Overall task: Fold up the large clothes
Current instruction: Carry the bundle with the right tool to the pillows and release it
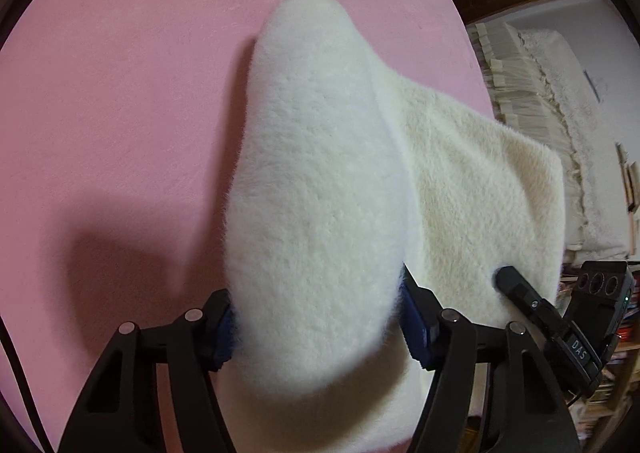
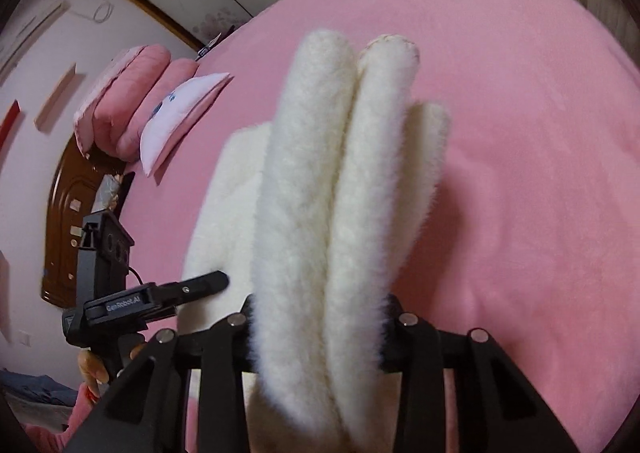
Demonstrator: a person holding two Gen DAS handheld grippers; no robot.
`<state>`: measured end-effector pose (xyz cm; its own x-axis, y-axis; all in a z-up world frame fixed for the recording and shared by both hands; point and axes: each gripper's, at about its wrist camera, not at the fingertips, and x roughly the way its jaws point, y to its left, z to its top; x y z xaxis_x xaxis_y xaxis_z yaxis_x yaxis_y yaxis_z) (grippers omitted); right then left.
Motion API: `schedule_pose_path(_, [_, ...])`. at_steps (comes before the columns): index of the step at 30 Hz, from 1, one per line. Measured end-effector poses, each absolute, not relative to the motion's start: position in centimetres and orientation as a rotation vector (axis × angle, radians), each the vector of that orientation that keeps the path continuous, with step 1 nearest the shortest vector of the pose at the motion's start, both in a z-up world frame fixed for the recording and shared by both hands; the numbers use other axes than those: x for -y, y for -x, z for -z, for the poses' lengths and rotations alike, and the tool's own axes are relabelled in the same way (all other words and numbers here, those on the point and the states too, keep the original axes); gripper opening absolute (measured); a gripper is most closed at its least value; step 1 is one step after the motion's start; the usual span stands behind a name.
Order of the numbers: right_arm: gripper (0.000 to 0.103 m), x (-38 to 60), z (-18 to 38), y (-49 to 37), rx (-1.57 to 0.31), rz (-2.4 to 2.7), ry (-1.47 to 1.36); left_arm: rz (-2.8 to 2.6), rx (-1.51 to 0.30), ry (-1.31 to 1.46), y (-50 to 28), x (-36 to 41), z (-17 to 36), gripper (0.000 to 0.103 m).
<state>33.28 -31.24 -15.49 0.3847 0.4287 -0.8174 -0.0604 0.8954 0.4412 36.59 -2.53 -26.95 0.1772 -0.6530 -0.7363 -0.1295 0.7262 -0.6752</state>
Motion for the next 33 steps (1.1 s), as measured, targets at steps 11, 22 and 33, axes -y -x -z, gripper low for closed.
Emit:
schedule_pose_path(11, [0.035, 12.8, 10.7, -30.4, -1.138, -0.424, -0.34, 0.284, -1.359, 0.741, -32.1, -18.2, 21.6, 0.064])
schedule_pose_path(22, [0.035, -10.8, 11.7, -34.5, -1.126, -0.726, -0.409, 0.013, -1.312, 0.491, -36.1, -41.2, 14.4, 0.064])
schedule_pose_path(33, [0.036, -24.2, 26.6, -38.6, -1.148, -0.654, -0.321, -0.062, -1.237, 0.315, -41.7, -51.5, 29.0, 0.071])
